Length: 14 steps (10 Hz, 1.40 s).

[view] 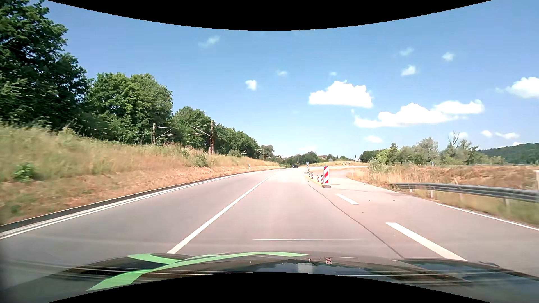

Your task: Follow the waypoints while adhering to traffic rules and regulations

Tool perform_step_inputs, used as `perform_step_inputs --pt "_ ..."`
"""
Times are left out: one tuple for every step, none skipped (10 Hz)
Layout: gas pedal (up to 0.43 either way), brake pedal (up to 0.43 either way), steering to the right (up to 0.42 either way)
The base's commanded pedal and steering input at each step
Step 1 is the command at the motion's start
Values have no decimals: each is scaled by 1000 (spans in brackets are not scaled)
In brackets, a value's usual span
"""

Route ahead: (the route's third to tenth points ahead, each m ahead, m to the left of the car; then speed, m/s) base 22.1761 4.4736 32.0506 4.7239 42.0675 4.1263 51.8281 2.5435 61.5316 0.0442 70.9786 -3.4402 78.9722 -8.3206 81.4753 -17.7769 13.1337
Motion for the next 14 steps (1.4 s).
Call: perform_step_inputs --pt "59 0 -1" --pt "47 0 -1" --pt "47 0 -1" --pt "39 0 -1" --pt "39 0 -1" --pt "39 0 -1" --pt "39 0 0" --pt "28 0 -1" --pt "28 0 0" --pt "28 0 0" --pt "39 0 -1" --pt "39 0 -1" --pt "59 0 0" --pt "67 0 0"
